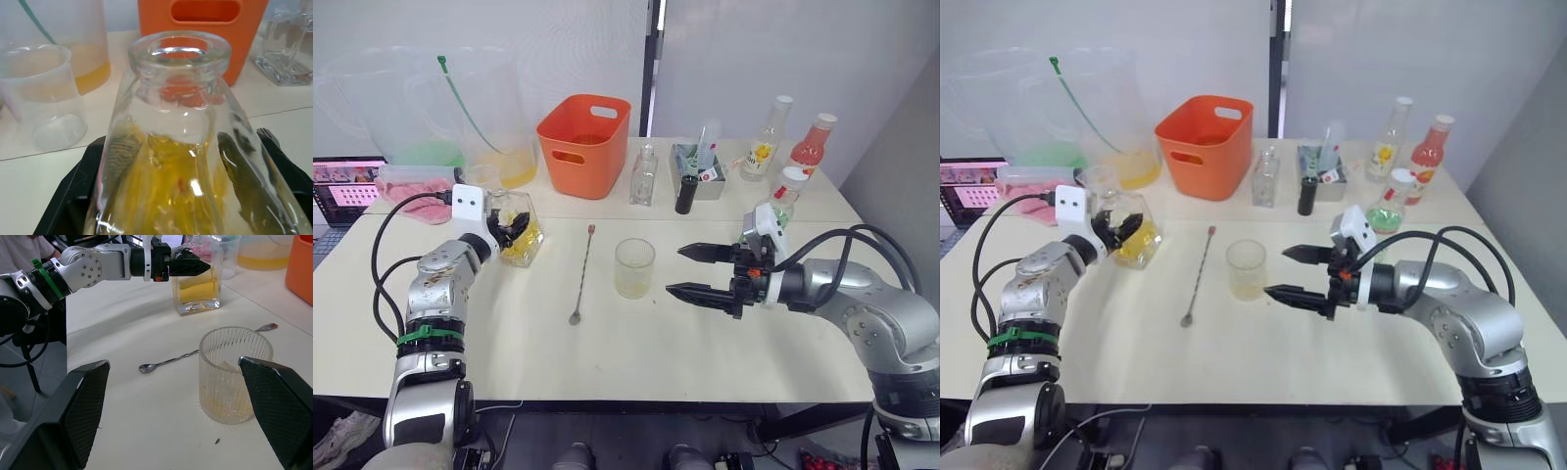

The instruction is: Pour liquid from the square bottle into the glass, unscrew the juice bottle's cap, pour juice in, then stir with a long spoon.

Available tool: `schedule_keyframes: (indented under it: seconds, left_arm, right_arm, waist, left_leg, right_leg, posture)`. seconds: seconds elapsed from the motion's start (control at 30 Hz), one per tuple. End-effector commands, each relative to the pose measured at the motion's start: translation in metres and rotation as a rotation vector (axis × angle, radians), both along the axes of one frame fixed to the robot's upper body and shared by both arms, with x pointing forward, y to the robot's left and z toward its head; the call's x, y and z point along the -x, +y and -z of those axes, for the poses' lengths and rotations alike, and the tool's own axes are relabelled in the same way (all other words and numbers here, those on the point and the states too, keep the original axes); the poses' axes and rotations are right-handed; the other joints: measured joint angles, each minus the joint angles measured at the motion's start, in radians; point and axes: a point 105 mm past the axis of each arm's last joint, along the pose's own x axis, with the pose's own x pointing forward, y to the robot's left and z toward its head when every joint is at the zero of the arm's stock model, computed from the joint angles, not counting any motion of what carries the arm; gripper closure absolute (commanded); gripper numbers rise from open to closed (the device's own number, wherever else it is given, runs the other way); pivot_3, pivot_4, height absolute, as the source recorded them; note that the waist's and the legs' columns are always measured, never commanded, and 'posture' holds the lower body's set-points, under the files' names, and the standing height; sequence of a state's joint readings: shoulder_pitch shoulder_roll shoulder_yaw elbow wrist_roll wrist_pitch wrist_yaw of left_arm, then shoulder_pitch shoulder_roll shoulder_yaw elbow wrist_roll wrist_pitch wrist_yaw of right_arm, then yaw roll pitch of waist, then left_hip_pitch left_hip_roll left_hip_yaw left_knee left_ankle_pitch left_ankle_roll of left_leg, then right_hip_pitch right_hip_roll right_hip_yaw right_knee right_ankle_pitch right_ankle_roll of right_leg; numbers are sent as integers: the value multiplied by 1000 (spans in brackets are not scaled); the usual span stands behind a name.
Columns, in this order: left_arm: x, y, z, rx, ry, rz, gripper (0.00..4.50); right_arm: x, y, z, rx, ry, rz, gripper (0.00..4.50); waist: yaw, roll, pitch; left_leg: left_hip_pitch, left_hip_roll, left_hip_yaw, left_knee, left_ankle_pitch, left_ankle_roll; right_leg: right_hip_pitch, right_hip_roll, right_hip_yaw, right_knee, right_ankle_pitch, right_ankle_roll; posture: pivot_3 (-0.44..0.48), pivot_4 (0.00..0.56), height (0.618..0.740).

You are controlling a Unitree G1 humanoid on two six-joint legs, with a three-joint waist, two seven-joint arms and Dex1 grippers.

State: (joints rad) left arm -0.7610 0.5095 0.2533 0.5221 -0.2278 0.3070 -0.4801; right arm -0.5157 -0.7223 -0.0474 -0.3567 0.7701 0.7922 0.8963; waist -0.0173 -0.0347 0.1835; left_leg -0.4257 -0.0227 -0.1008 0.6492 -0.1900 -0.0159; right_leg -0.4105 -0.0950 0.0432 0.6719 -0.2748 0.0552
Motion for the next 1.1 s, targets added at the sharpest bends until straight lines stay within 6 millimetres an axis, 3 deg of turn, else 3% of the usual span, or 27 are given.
schedule_keyframes:
  seconds: [0.03,0.07,0.33,0.43,0.53,0.6,0.7,0.83,0.93,1.1]
  left_arm:
    - [2,2,-25,-43,-78,6,385]
    - [3,2,-28,-48,-84,9,22]
    - [13,-4,-61,-18,-192,41,22]
    - [32,-11,-122,9,-396,82,22]
    - [51,-26,-158,3,-500,177,22]
    - [64,-41,-163,-9,-504,299,22]
    - [83,-58,-147,-88,-447,462,22]
    - [119,-74,-84,-143,-178,712,22]
    - [135,-63,-53,-187,-112,728,22]
    - [138,-38,-8,-203,18,614,22]
  right_arm:
    - [6,-2,-10,-9,-40,-4,0]
    - [6,-3,-10,-8,-40,-2,0]
    - [5,-4,-10,-7,-37,-3,0]
    - [3,-5,-11,-2,-40,-2,0]
    - [3,-5,-12,-1,-43,-5,0]
    - [2,-4,-12,-5,-41,-6,0]
    - [2,-4,-11,-7,-38,-6,0]
    - [1,-8,-6,-7,-28,28,0]
    - [-1,-12,0,-23,-31,83,0]
    - [-2,-25,16,-5,-34,160,0]
  waist:
    - [-1,0,0]
    - [-1,0,0]
    - [-1,0,0]
    - [-1,0,0]
    - [-1,0,0]
    - [-2,0,0]
    - [-7,3,-2]
    - [-24,4,-2]
    - [-28,4,-2]
    - [-19,4,-2]
  left_leg:
    - [0,0,0,0,0,0]
    - [1,0,0,0,0,0]
    - [2,0,0,0,0,0]
    - [1,0,0,0,0,0]
    - [1,0,0,0,0,0]
    - [1,0,0,0,0,0]
    - [5,0,2,-2,0,0]
    - [10,3,3,-6,0,0]
    - [10,5,3,-6,0,0]
    - [10,5,3,-7,0,0]
  right_leg:
    - [0,0,0,0,0,0]
    - [0,0,0,0,0,0]
    - [0,0,0,0,0,0]
    - [0,0,0,0,0,0]
    - [0,0,0,-1,0,0]
    - [0,0,0,-1,0,0]
    - [4,0,1,-2,0,0]
    - [7,2,2,-4,0,0]
    - [6,3,2,-5,0,-1]
    - [7,3,2,-7,0,-1]
  posture:
    - [0,150,740]
    - [0,150,740]
    - [0,150,740]
    - [0,150,740]
    - [0,150,740]
    - [0,150,740]
    - [0,150,740]
    - [0,150,740]
    - [0,150,740]
    - [0,150,740]
